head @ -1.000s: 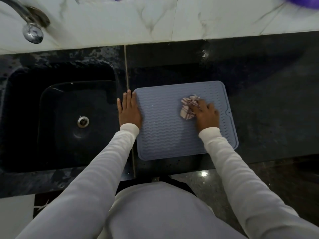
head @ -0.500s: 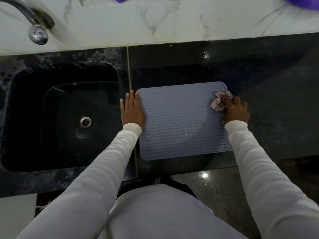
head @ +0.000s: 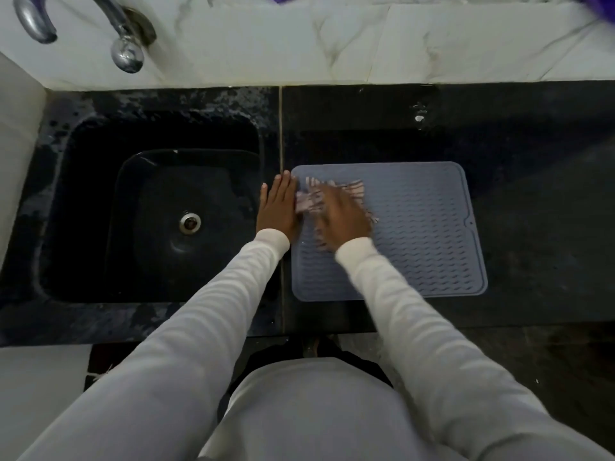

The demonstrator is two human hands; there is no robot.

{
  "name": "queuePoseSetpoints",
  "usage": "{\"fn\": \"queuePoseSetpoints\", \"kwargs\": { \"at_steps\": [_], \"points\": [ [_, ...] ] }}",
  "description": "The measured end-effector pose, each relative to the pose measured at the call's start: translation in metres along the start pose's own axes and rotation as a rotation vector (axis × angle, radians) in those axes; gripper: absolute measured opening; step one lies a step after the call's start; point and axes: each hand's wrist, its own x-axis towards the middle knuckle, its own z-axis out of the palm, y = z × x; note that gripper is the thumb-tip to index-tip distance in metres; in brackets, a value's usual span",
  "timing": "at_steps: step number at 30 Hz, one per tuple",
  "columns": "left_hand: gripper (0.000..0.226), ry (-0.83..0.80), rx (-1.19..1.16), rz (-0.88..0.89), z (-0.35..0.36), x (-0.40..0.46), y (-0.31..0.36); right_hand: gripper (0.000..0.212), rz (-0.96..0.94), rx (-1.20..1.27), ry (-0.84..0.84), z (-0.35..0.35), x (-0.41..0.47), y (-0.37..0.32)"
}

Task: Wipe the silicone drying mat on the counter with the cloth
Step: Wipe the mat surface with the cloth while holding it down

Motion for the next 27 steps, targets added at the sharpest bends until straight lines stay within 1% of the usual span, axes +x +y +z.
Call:
{"fn": "queuePoseSetpoints", "kwargs": {
  "at_steps": [1, 3, 5, 6, 8, 10, 12, 16, 17, 18, 22, 27],
  "points": [
    [0.062, -0.007, 0.033, 0.015, 0.000, -0.002, -0.004, 0.055, -0.040, -0.052, -0.026, 0.015, -0.002, -0.010],
    [0.064, -0.014, 0.057, 0.030, -0.002, -0.004, -0.007, 0.051, -0.064, -0.086, 0.010, 0.033, -0.009, -0.015],
    [0.066, -0.008, 0.054, 0.027, 0.000, -0.004, -0.005, 0.045, -0.102, -0.116, 0.059, 0.034, -0.010, -0.006],
    [0.066, -0.005, 0.059, 0.017, 0.002, -0.004, -0.002, 0.046, -0.127, -0.165, 0.053, 0.033, -0.010, -0.002],
    [0.064, 0.002, 0.073, -0.023, 0.007, -0.003, 0.003, 0.051, -0.151, -0.255, -0.016, 0.027, -0.006, -0.003],
    [0.063, 0.009, 0.087, -0.055, 0.010, -0.003, 0.006, 0.052, -0.153, -0.263, -0.065, 0.019, 0.001, -0.006],
    [0.065, 0.010, 0.092, -0.056, 0.010, -0.003, 0.007, 0.055, -0.138, -0.273, -0.103, 0.009, 0.003, -0.002],
    [0.064, 0.030, 0.087, -0.054, 0.011, -0.003, 0.004, 0.079, -0.009, -0.296, -0.114, -0.010, 0.003, 0.029],
    [0.064, 0.038, 0.092, -0.056, 0.011, -0.003, 0.004, 0.081, 0.024, -0.298, -0.118, -0.013, 0.003, 0.039],
    [0.064, 0.042, 0.097, -0.059, 0.011, -0.004, 0.004, 0.079, 0.046, -0.295, -0.116, -0.016, 0.003, 0.048],
    [0.062, 0.060, 0.143, -0.055, 0.009, -0.005, 0.006, 0.057, 0.113, -0.275, -0.085, -0.038, 0.001, 0.082],
    [0.061, 0.068, 0.155, -0.063, 0.009, -0.005, 0.008, 0.043, 0.289, -0.270, -0.032, -0.065, -0.001, 0.130]
  ]
}}
